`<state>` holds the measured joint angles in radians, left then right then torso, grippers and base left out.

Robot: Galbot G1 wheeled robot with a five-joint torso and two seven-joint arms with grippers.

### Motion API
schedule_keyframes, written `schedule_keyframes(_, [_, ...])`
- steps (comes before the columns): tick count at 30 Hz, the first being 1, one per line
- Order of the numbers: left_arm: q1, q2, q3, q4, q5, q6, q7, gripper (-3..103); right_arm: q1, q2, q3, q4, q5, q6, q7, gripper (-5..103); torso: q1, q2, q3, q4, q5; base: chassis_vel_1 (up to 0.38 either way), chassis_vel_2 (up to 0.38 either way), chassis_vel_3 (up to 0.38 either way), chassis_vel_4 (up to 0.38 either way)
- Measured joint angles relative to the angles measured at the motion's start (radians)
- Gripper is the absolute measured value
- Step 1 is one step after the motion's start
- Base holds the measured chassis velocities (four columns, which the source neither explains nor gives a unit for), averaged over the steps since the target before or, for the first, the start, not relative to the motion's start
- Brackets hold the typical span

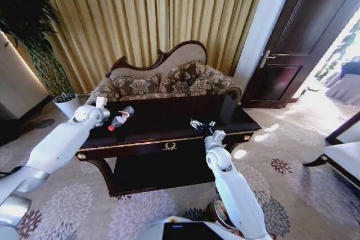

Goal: Move to the front of the table and place the trash on the table into the trash bin.

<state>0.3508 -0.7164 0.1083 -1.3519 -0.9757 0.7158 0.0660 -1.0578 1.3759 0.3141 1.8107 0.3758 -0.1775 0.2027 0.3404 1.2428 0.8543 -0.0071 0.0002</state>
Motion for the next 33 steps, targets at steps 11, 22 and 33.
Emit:
schedule_keyframes(11, [0.015, -0.007, -0.013, 0.009, -0.029, -0.001, 0.035, 85, -0.005, -0.004, 0.007, 0.003, 0.007, 0.001, 0.0, 100, 0.0, 0.0, 0.0, 0.0001, -0.0001, 0.0, 0.0, 0.0, 0.0])
schedule_keyframes(22, [0.001, 0.012, -0.014, 0.018, -0.038, -0.002, 0.067, 66, 0.011, -0.002, -0.003, -0.001, 0.021, 0.006, 0.001, 100, 0.0, 0.0, 0.0, 0.0001, 0.0, 0.0, 0.0, 0.0, 0.0])
schedule_keyframes(33, [0.017, 0.03, -0.035, 0.005, -0.05, -0.002, 0.076, 61, 0.014, -0.003, -0.001, -0.003, 0.027, 0.006, 0.001, 100, 0.0, 0.0, 0.0, 0.0, 0.0, 0.0, 0.0, 0.0, 0.0])
